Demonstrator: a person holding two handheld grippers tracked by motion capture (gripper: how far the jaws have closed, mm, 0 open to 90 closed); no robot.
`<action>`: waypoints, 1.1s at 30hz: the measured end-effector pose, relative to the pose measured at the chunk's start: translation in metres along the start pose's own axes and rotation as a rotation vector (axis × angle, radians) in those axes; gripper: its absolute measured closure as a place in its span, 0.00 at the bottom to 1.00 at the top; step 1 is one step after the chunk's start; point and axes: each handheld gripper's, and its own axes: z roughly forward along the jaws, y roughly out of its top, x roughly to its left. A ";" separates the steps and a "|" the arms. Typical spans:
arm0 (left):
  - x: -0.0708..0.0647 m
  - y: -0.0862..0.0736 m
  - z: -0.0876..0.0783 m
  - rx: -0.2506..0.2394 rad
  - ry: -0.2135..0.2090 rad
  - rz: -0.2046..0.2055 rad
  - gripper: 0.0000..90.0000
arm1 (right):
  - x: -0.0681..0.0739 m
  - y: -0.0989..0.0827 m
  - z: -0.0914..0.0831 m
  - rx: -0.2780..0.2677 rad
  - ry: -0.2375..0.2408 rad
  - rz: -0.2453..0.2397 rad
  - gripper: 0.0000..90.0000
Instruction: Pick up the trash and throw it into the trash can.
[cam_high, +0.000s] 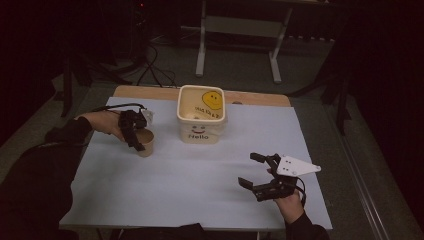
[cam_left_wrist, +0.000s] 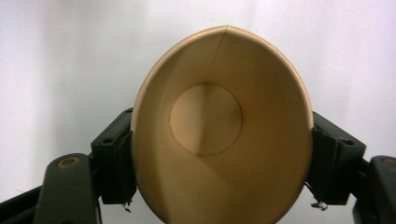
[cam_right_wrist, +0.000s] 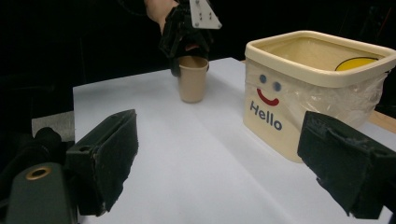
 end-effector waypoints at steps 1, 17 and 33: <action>0.000 0.001 -0.005 -0.012 -0.004 -0.002 0.29 | 0.000 0.000 0.000 0.000 -0.001 0.002 0.13; -0.006 0.014 -0.039 -0.034 -0.003 0.012 0.32 | -0.001 0.000 0.001 0.001 0.001 0.004 0.13; -0.013 0.042 -0.086 -0.067 -0.005 0.011 0.32 | 0.000 0.000 0.000 0.001 -0.001 0.009 0.13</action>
